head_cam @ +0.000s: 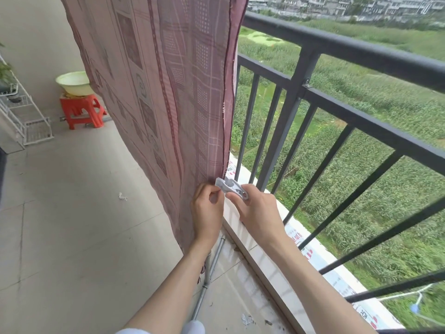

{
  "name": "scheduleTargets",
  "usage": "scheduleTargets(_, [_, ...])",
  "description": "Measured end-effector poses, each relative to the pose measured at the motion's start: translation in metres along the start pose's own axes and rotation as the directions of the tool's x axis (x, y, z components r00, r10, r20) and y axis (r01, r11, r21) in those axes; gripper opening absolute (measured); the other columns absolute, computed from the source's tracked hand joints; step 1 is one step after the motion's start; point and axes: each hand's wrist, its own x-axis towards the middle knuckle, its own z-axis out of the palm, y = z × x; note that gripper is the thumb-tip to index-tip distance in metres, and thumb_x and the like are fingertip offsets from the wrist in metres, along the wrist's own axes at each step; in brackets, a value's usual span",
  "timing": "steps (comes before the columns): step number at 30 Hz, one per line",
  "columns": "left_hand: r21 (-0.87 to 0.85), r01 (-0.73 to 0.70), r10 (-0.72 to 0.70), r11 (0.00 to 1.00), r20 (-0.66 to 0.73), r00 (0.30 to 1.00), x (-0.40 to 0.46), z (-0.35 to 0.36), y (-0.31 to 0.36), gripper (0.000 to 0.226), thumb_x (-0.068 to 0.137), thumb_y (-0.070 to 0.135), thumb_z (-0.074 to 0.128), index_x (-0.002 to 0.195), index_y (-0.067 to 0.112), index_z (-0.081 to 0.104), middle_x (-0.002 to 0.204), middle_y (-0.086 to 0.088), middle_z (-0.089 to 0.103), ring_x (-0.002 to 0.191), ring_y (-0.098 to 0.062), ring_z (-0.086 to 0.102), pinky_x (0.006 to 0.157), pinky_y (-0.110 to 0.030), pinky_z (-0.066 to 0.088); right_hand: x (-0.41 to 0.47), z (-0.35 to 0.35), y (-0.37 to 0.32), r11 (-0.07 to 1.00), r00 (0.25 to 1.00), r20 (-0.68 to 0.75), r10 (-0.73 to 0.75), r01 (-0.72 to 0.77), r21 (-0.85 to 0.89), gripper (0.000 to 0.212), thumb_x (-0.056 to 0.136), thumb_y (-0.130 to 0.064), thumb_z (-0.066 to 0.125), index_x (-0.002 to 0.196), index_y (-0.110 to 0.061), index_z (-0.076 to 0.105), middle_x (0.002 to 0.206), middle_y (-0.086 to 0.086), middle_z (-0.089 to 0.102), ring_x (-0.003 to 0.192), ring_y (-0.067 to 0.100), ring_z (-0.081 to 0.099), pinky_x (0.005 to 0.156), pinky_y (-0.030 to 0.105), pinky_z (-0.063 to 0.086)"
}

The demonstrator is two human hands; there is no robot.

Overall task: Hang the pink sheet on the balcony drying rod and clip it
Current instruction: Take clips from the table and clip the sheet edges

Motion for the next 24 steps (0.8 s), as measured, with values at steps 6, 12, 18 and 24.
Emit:
scheduleTargets(6, [-0.018, -0.047, 0.047, 0.999, 0.044, 0.998, 0.0, -0.006, 0.002, 0.013, 0.072, -0.009, 0.064, 0.07, 0.003, 0.062, 0.069, 0.009, 0.053, 0.069, -0.012, 0.05, 0.062, -0.01, 0.036, 0.003, 0.008, -0.01, 0.998, 0.998, -0.055, 0.028, -0.031, -0.057, 0.038, 0.091, -0.04, 0.052, 0.07, -0.012, 0.037, 0.049, -0.005, 0.032, 0.056, 0.029, 0.033, 0.056, 0.033, 0.025])
scheduleTargets(12, [0.01, -0.071, 0.07, 0.997, 0.101, 0.992, -0.001, -0.012, 0.001, 0.01, 0.074, -0.005, 0.066, 0.078, 0.004, 0.064, 0.079, 0.005, 0.056, 0.076, -0.006, 0.05, 0.071, -0.002, 0.034, 0.001, 0.013, -0.011, 0.994, 0.992, -0.111, 0.062, -0.071, -0.081, 0.033, 0.089, -0.043, 0.053, 0.087, -0.01, 0.055, 0.071, 0.006, 0.063, 0.068, 0.03, 0.056, 0.063, 0.036, 0.043])
scheduleTargets(18, [0.062, -0.166, 0.127, 0.984, 0.405, 0.905, -0.016, -0.032, -0.023, 0.028, 0.084, 0.03, 0.046, 0.102, 0.014, 0.06, 0.099, 0.001, 0.057, 0.097, -0.009, 0.046, 0.085, -0.023, 0.037, -0.03, 0.012, -0.005, 0.981, 0.98, -0.123, 0.159, -0.171, -0.089, 0.053, 0.088, -0.054, 0.04, 0.128, -0.021, 0.048, 0.113, 0.002, 0.064, 0.106, 0.022, 0.055, 0.09, 0.038, 0.044])
scheduleTargets(24, [0.047, -0.366, 0.209, 0.929, 0.749, 0.628, -0.053, -0.059, -0.045, 0.048, 0.086, 0.039, 0.034, 0.122, 0.013, 0.053, 0.129, -0.004, 0.05, 0.119, -0.015, 0.042, 0.101, -0.023, 0.029, -0.122, 0.027, 0.017, 0.893, 0.912, -0.19, 0.364, -0.399, -0.207, 0.055, 0.092, -0.041, 0.048, 0.14, -0.016, 0.037, 0.141, 0.006, 0.046, 0.132, 0.023, 0.04, 0.11, 0.041, 0.032])
